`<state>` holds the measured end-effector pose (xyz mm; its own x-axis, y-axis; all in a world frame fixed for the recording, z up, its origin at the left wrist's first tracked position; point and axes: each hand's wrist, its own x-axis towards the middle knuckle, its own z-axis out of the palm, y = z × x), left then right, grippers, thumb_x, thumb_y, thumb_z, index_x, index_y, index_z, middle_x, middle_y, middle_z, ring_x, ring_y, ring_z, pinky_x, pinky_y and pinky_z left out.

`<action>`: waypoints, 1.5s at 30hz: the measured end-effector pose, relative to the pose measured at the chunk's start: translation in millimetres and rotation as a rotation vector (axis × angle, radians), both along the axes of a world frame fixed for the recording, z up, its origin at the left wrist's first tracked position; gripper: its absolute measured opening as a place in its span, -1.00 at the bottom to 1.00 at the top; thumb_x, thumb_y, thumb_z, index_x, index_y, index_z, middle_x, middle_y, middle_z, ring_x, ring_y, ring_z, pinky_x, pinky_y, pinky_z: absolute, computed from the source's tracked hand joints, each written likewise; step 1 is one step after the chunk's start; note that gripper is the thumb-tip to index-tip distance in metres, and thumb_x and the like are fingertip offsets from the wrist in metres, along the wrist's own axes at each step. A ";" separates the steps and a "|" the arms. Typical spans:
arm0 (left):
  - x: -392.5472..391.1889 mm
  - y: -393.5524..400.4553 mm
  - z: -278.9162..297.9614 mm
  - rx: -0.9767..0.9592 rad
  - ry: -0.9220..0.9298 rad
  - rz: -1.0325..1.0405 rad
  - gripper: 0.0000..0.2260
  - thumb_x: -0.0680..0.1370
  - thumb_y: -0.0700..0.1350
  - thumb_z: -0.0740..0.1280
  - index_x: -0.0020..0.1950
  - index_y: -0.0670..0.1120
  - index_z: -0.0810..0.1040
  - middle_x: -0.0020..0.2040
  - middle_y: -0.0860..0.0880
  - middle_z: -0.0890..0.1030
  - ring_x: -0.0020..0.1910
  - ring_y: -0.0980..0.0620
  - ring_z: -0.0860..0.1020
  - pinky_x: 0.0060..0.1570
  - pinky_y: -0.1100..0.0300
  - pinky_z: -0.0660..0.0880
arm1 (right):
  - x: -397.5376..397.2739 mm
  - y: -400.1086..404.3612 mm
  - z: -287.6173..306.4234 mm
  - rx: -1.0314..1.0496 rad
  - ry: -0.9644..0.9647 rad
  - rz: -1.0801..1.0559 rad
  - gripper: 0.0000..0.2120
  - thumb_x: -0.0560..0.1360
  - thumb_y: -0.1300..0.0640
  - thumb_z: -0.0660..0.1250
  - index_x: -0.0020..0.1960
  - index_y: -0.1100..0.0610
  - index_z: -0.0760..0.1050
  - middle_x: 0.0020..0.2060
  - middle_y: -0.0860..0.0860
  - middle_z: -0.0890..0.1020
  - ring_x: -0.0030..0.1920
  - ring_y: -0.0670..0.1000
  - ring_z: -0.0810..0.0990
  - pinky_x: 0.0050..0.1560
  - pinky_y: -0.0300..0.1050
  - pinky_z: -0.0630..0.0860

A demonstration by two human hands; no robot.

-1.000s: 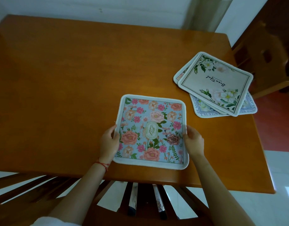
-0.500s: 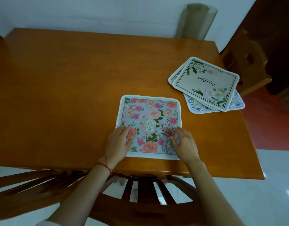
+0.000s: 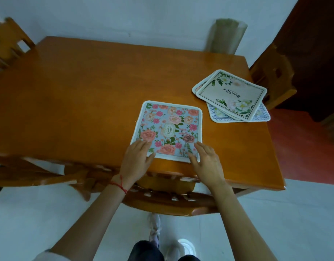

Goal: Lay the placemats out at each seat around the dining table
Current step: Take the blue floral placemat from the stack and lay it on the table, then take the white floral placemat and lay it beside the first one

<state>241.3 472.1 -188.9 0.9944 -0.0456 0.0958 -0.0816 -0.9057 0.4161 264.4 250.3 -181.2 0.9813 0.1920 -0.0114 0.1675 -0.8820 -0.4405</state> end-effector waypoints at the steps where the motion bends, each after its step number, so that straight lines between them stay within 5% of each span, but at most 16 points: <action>1: -7.4 -2.2 3.2 0.004 0.000 0.013 -0.64 0.52 -0.10 0.31 0.26 -0.25 0.48 0.24 -0.22 0.52 0.29 -0.23 0.43 0.23 -0.10 0.36 | -7.1 -2.1 2.6 0.005 -0.012 0.006 -0.54 0.56 -0.02 0.17 0.39 0.15 0.30 0.36 0.08 0.39 0.38 0.05 0.29 0.35 -0.02 0.28; 22: -128.6 -12.2 32.3 0.113 -0.002 -0.134 -0.56 0.60 0.06 0.11 0.41 -0.12 0.31 0.42 -0.11 0.35 0.44 -0.09 0.22 0.40 0.00 0.13 | -167.7 -12.0 32.1 -0.090 -0.033 -0.184 -0.54 0.58 -0.06 0.11 0.43 0.06 0.23 0.44 0.01 0.29 0.45 0.04 0.18 0.44 0.03 0.07; 30: -164.8 -56.0 39.1 0.164 0.016 -0.342 -0.54 0.61 0.09 0.04 0.46 -0.07 0.23 0.48 -0.05 0.25 0.48 -0.03 0.12 0.45 0.03 0.02 | -248.7 -48.4 27.4 -0.188 -0.141 -0.327 -0.60 0.53 0.03 0.24 0.33 0.16 0.39 0.30 0.09 0.47 0.34 0.11 0.40 0.35 0.02 0.27; 34: -181.9 -94.6 38.1 0.181 -0.027 -0.468 -0.56 0.60 0.07 0.08 0.43 -0.08 0.29 0.44 -0.07 0.32 0.46 -0.05 0.19 0.43 0.02 0.07 | -288.2 -81.9 25.9 -0.188 -0.174 -0.437 -0.61 0.49 0.04 0.30 0.24 0.23 0.47 0.21 0.16 0.55 0.25 0.18 0.49 0.24 0.10 0.39; 38: -199.0 -139.9 30.9 0.234 -0.092 -0.602 -0.57 0.59 0.06 0.11 0.37 -0.13 0.38 0.37 -0.13 0.42 0.40 -0.13 0.31 0.38 -0.05 0.18 | -329.6 -121.3 20.2 -0.211 -0.143 -0.560 -0.50 0.48 -0.10 0.09 0.17 0.23 0.52 0.12 0.16 0.61 0.15 0.19 0.57 0.13 0.12 0.48; 45: -232.6 -251.9 25.0 0.295 -0.155 -0.782 -0.64 0.52 0.01 0.26 0.20 -0.20 0.53 0.16 -0.18 0.59 0.19 -0.17 0.52 0.18 -0.10 0.42 | -404.0 -217.8 6.8 -0.236 -0.117 -0.740 -0.48 0.47 -0.11 0.07 0.16 0.23 0.53 0.12 0.17 0.61 0.12 0.20 0.58 0.11 0.14 0.48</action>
